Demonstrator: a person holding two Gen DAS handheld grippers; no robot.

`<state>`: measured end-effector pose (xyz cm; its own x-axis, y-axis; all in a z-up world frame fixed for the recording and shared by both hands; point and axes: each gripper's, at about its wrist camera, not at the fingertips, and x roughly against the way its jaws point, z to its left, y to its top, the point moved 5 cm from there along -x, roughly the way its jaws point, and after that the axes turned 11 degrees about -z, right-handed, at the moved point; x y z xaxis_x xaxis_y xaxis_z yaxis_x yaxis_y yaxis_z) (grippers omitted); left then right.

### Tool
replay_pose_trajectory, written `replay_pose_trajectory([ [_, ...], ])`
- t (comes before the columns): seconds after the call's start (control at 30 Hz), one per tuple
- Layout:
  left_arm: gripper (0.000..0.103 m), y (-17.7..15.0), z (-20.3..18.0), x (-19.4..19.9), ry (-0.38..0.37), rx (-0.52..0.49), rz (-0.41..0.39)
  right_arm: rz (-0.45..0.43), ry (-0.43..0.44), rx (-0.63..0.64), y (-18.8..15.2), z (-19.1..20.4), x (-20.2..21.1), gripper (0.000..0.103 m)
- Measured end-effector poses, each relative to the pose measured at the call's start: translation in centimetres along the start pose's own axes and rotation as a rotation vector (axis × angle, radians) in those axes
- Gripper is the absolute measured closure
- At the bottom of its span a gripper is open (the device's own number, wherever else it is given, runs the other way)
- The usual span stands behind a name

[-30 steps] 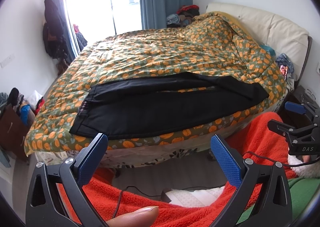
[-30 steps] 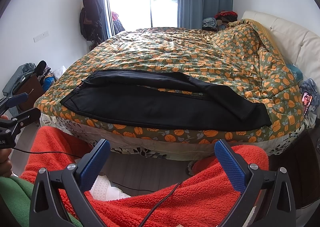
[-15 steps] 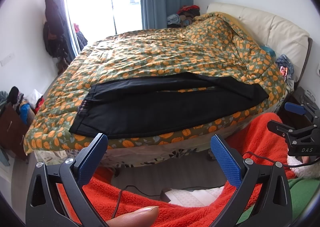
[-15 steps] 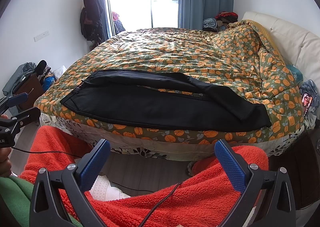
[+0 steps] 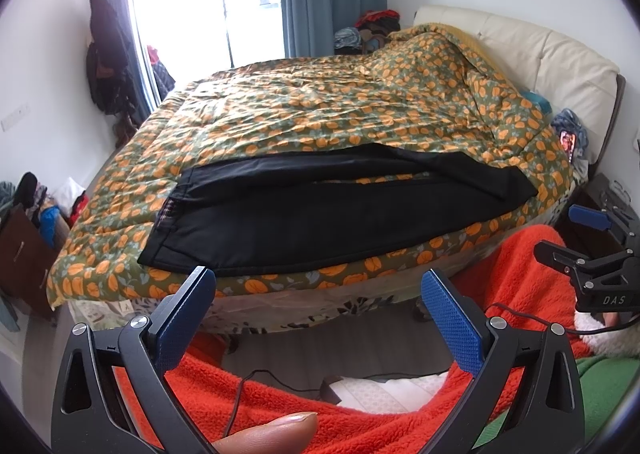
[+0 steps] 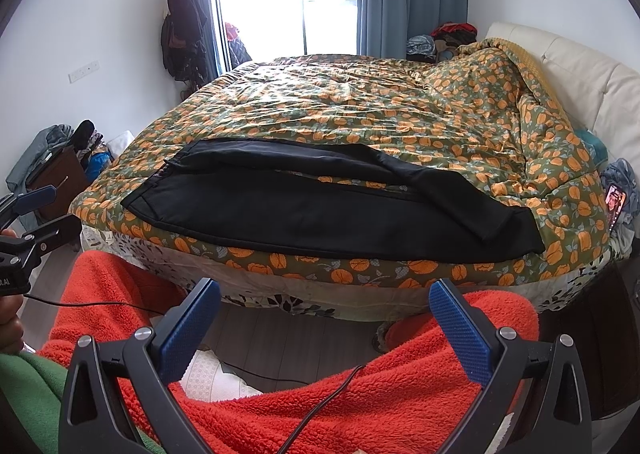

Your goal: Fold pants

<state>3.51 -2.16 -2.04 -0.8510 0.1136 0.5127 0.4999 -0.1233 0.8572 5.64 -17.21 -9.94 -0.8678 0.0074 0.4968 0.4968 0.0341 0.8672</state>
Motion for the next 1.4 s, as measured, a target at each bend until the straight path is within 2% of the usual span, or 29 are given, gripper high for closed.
replay_pose_trajectory([
  [1.4, 0.000, -0.22, -0.36, 0.10, 0.004, -0.004, -0.004, 0.011, 0.007, -0.010, -0.13, -0.03, -0.25, 0.000],
])
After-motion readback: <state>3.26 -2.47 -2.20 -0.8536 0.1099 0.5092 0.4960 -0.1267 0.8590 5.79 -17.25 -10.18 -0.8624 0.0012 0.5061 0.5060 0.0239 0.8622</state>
